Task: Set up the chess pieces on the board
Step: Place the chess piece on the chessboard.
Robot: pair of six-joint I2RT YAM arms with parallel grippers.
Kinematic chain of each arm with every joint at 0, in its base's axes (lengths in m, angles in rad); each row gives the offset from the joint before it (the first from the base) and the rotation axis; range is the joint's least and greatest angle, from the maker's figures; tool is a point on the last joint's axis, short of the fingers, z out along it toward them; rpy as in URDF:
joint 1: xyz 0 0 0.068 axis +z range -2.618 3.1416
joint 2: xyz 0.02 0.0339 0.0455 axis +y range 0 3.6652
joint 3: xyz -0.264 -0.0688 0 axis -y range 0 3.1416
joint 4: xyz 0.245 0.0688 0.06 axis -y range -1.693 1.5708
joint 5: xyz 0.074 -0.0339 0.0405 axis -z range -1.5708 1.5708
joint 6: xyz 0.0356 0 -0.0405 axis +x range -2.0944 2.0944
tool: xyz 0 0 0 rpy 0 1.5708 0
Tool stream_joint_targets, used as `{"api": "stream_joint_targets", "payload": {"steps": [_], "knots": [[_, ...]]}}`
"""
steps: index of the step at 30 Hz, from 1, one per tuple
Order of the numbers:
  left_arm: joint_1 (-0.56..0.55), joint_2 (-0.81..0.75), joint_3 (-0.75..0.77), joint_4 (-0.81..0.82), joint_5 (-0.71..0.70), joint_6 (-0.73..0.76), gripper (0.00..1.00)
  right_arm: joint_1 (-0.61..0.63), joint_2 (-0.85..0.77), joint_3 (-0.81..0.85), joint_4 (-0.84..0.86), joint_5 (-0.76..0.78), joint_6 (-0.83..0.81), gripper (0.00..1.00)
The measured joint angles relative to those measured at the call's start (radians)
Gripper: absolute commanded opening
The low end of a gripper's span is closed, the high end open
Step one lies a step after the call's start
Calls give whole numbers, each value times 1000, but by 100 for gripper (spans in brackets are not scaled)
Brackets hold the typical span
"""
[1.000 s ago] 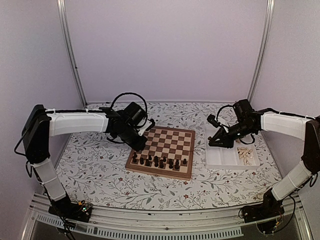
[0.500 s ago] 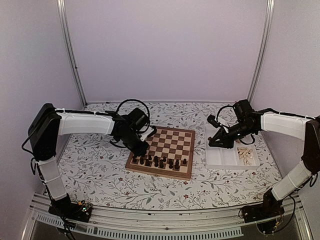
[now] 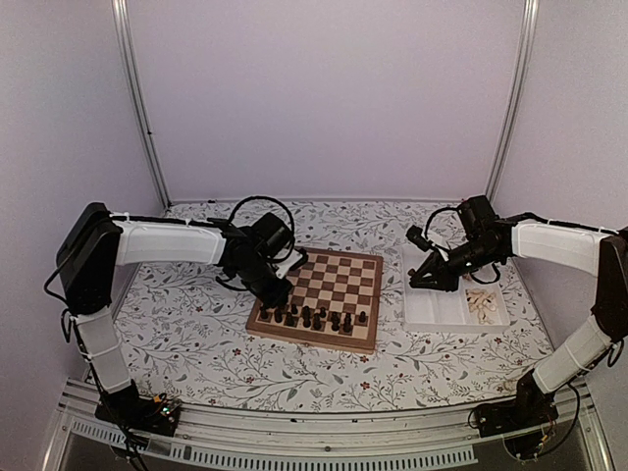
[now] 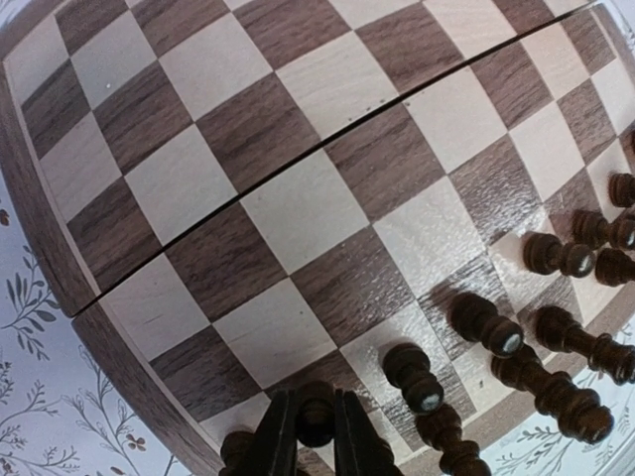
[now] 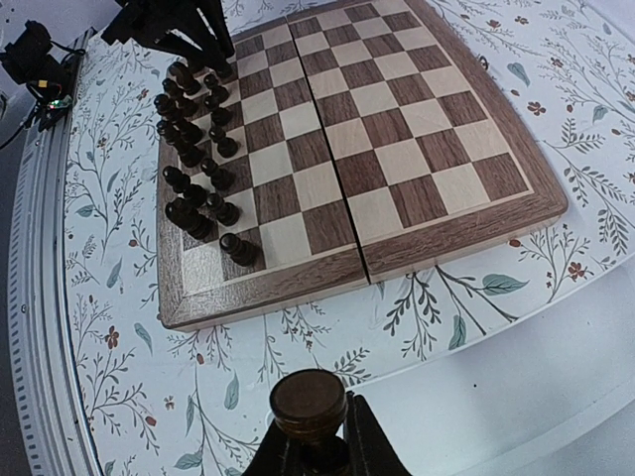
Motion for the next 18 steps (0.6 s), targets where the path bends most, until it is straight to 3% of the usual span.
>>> {"api": "stream_joint_targets", "payload": {"steps": [12,18], "knots": [[0,0,2,-28,0,-3,22,0,0,0,0,0,0,14],[0,-5,29,-55,-10,-2,33,0,0,0,0,0,0,14]]}}
